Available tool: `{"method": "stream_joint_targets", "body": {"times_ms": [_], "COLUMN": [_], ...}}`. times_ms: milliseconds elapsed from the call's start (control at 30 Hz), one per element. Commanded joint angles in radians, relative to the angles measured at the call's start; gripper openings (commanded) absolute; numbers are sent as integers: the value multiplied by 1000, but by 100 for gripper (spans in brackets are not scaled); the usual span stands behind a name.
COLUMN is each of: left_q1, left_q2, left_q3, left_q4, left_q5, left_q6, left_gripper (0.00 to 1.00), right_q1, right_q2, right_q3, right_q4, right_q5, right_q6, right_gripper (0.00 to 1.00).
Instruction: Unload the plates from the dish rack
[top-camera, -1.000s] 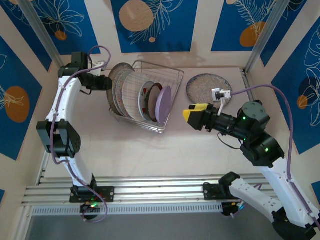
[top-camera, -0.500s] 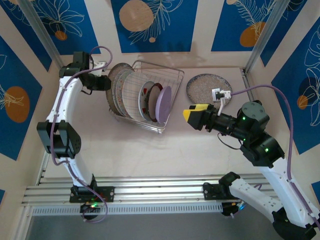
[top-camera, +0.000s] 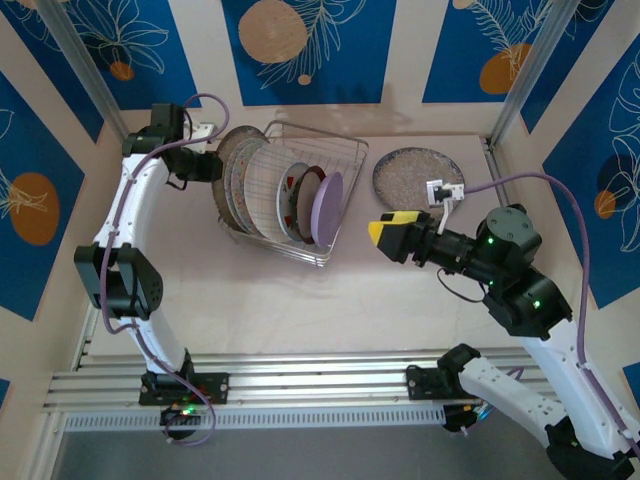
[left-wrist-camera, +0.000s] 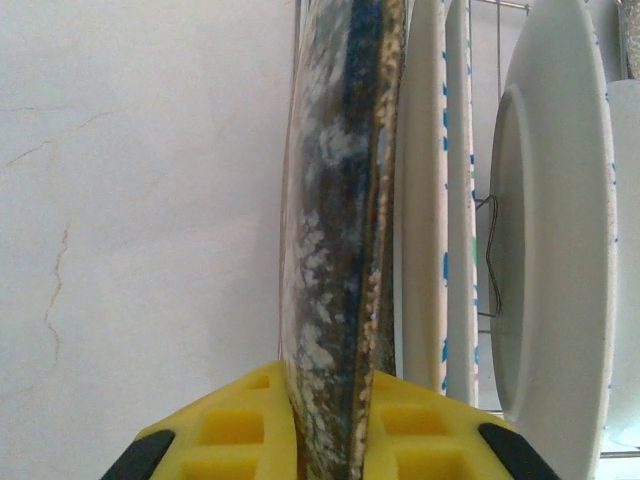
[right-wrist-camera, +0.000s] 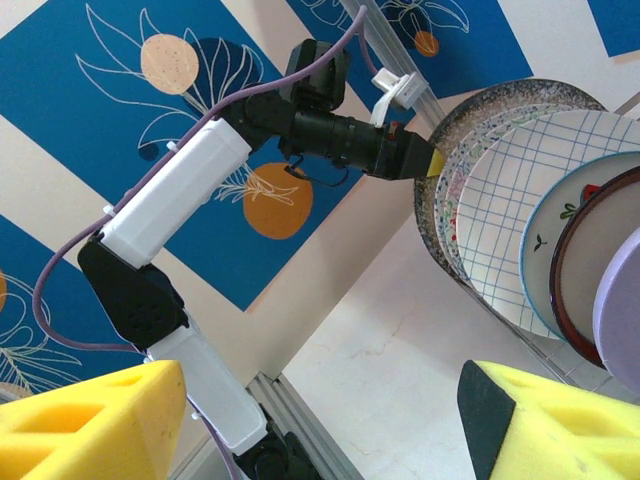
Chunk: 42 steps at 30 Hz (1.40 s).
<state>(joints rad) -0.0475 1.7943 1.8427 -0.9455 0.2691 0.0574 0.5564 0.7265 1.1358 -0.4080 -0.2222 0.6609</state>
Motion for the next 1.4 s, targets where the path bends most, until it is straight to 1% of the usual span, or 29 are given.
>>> {"method": "stream_joint_targets", "body": {"times_ms": [0,167,267,833,1267,1367], "left_q1": [-10,-21,-31,-36,-35,-37], "left_q2": [-59,-75,-86,-131,-92,-91], "left_q3": [9,15,21,129,240,271], "left_q4": [8,9,7,-35,-71,-79], "left_q5": [53,43,16,-36,-11,-31], "left_q6": [-10,-20,-28,-51,-93,-100], "left_gripper": [0,0,0,0,0,0], "right_q1": [7,7,8,10,11,11], "right_q2": [-21,-22,-24,-36,-41,-44], "right_q3": [-13,-15,-18,-41,-56,-58], "right_q4": [-14,-13,-12,4,20,18], "right_q5": [21,24,23,29,27,27], "right_q6": [9,16,17,31,40,42], "right_gripper": [73,73,73,73,73,73]}}
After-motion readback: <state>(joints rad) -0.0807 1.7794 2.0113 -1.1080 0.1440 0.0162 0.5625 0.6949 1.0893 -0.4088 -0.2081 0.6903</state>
